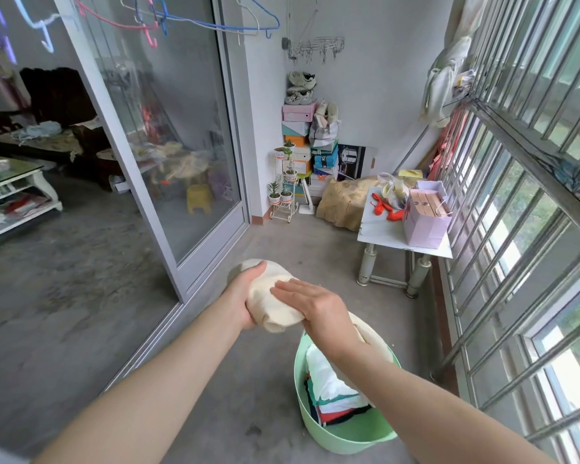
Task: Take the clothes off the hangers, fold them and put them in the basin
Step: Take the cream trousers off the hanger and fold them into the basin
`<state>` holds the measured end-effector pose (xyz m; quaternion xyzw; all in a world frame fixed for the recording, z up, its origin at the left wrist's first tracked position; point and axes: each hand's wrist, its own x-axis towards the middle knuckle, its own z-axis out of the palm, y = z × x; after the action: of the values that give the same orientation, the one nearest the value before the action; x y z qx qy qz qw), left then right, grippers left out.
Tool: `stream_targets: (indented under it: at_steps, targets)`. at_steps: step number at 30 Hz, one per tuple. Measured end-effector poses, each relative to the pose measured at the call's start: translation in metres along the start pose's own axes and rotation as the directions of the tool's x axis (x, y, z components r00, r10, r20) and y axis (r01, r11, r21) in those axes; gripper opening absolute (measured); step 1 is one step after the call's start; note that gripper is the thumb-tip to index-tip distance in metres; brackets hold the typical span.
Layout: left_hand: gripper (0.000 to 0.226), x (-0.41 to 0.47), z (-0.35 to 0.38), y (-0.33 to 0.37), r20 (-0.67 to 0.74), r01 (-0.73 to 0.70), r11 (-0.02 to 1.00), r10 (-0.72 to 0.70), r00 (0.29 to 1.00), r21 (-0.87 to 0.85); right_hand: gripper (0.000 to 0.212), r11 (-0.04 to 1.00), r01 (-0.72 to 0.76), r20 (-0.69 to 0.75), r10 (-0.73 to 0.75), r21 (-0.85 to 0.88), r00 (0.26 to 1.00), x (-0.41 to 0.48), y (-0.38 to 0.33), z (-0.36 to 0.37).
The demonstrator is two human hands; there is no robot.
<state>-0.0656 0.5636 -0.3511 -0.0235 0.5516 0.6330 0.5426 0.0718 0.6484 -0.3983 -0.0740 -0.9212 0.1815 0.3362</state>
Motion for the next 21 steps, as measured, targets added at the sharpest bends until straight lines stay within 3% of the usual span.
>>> stream_targets:
  at_steps: [4, 7, 9, 11, 14, 17, 19, 21]
  targets:
    - [0.024, 0.015, -0.025, 0.008, -0.156, 0.029, 0.994, -0.012, 0.988, 0.107, 0.037, 0.988, 0.154, 0.082, -0.154, 0.011, 0.985, -0.007, -0.006, 0.003]
    - [0.031, 0.022, -0.036, 0.011, -0.22, 0.002, 0.994, 0.022, 0.975, 0.109, 0.037, 0.987, 0.139, 0.044, -0.143, 0.083, 0.989, -0.01, -0.012, 0.006]
    - [0.039, 0.022, -0.034, 0.011, -0.189, -0.068, 0.998, 0.069, 0.98, 0.009, 0.039, 0.988, 0.045, -0.034, -0.04, 0.148, 0.999, -0.007, -0.012, 0.009]
    - [0.047, 0.018, -0.028, 0.007, -0.122, -0.026, 0.999, 0.022, 0.992, -0.027, 0.041, 0.985, -0.02, -0.062, 0.031, 0.169, 0.998, -0.004, -0.01, 0.011]
    - [0.038, 0.015, -0.027, 0.0, -0.052, 0.108, 0.991, -0.104, 0.993, 0.078, 0.036, 0.985, -0.04, -0.054, 0.05, 0.17, 0.997, -0.01, -0.012, 0.01]
    - [0.025, 0.016, -0.029, 0.004, -0.087, 0.091, 0.976, -0.075, 0.993, 0.195, 0.036, 0.99, -0.032, -0.076, 0.043, 0.141, 0.996, -0.017, -0.014, 0.013]
    - [0.02, 0.015, -0.028, 0.014, -0.101, 0.05, 0.966, -0.025, 0.995, 0.254, 0.045, 0.987, -0.04, -0.002, 0.04, 0.154, 0.999, -0.02, -0.015, 0.015]
    - [0.018, 0.01, -0.026, 0.024, -0.062, 0.002, 0.953, 0.017, 0.998, 0.304, 0.063, 0.951, -0.154, 0.189, 0.105, 0.268, 0.976, -0.025, -0.02, 0.012]
